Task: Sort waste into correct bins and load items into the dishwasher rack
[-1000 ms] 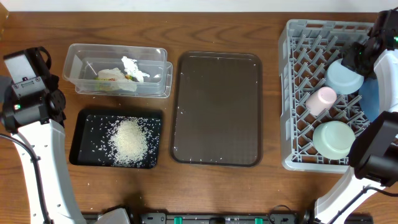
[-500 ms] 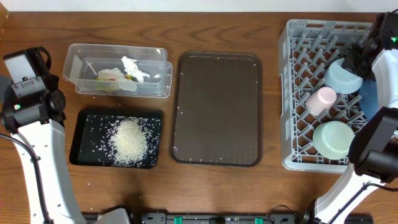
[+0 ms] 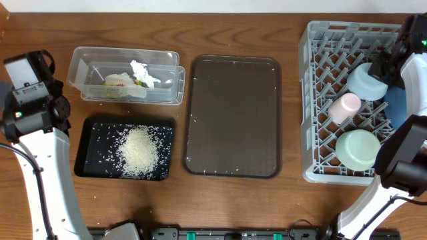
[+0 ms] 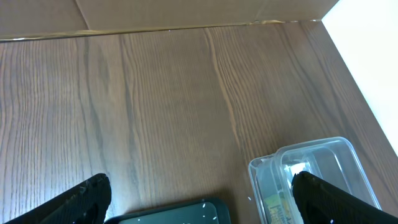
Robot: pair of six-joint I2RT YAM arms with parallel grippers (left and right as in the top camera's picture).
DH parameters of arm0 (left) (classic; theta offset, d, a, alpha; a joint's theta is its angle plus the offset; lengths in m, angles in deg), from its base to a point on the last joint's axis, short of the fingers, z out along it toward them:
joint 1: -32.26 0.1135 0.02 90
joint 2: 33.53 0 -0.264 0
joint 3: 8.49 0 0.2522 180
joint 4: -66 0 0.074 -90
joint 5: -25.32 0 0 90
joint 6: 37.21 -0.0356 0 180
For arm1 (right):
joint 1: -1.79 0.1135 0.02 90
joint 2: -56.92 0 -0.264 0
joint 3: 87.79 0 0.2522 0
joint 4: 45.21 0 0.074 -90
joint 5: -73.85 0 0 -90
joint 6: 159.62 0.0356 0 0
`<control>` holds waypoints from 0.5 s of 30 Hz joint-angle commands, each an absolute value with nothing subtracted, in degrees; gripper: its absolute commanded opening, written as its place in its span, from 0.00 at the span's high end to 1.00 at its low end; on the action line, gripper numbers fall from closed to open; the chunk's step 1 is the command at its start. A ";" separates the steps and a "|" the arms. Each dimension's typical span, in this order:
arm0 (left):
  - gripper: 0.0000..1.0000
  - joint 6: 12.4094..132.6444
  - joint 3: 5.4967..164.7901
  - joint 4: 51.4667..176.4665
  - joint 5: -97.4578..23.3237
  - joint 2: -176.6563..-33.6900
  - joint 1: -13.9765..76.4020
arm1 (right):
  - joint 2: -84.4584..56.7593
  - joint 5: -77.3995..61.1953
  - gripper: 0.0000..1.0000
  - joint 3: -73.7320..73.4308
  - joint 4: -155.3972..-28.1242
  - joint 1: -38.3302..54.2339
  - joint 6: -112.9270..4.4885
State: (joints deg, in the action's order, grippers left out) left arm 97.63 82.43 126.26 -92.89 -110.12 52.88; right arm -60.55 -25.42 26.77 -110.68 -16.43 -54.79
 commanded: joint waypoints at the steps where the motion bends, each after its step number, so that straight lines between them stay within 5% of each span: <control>1: 0.05 97.87 82.63 126.46 -92.98 -110.25 53.15 | -61.22 -25.99 0.99 27.31 -112.10 -17.02 -54.81; 13: 0.05 97.89 82.63 126.46 -92.98 -110.25 53.15 | -55.15 -22.93 0.98 27.33 -112.51 -17.00 -53.74; 15: 0.05 97.89 82.63 126.46 -92.98 -110.25 53.15 | -52.33 -22.95 0.92 27.33 -112.47 -17.00 -53.76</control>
State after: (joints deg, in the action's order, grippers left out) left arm 97.63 82.43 126.26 -92.89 -110.12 52.88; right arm -58.58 -23.83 26.72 -112.54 -16.52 -54.44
